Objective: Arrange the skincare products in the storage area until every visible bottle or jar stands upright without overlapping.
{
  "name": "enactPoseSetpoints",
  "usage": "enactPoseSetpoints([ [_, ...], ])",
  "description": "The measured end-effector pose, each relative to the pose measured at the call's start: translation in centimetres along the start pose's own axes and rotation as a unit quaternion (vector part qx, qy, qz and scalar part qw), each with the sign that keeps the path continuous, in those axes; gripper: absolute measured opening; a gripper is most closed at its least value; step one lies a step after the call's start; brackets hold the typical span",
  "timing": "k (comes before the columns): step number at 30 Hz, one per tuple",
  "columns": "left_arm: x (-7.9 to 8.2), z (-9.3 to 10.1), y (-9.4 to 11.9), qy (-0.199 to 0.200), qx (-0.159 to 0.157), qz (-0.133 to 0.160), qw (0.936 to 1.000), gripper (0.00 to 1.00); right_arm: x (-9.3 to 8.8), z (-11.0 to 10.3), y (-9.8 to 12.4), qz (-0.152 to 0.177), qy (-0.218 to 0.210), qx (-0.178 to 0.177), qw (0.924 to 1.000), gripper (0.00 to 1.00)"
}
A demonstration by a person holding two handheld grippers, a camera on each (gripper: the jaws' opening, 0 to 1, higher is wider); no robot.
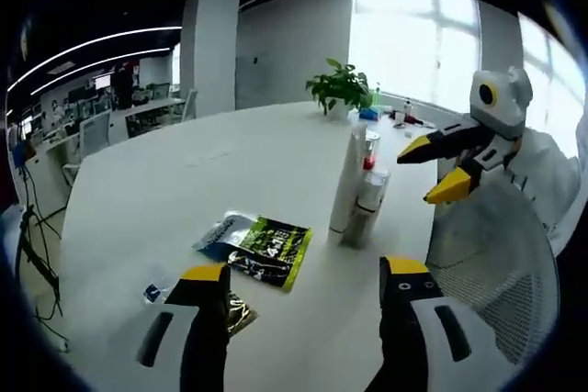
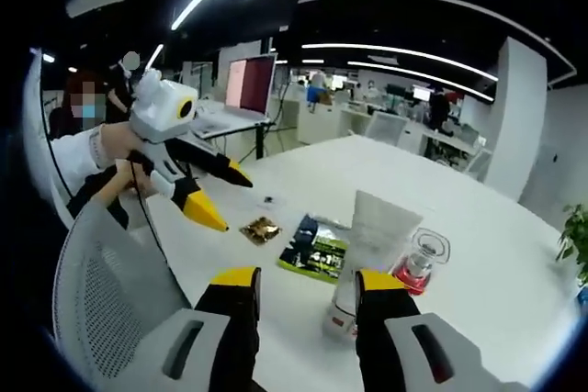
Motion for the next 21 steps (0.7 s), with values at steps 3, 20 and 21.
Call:
enactPoseSetpoints([
  [3,-0.5,-1.1,0.2,0.007,0.006,0.002,1.0000,0.69,0.8,-0.6,-1.4,-0.010,0.018,0.009,0.9997,0.38],
  [20,-2.4,-2.7,2.6,0.038,0.030,0.000,0.9988,0.67,-1.9,-0.5,-12.9,-0.103,0.062,0.013,0.9927,0.68],
  [21,-2.4,-2.7,2.6,0.040,0.032,0.000,0.9987,0.67,-2.1,-0.5,-13.6,-0.106,0.061,0.011,0.9925,0.71],
])
Point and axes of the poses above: the point that each gripper's makers call its tool centre point, and the gripper's own axes: y roughly backward along the fingers, z roughly to its right, x roughly out of its top, the point moved 6 cm from there along y, roughly backward along the fingers, and after that the axes turned 9 degrees about x, right-handed, at the moved point
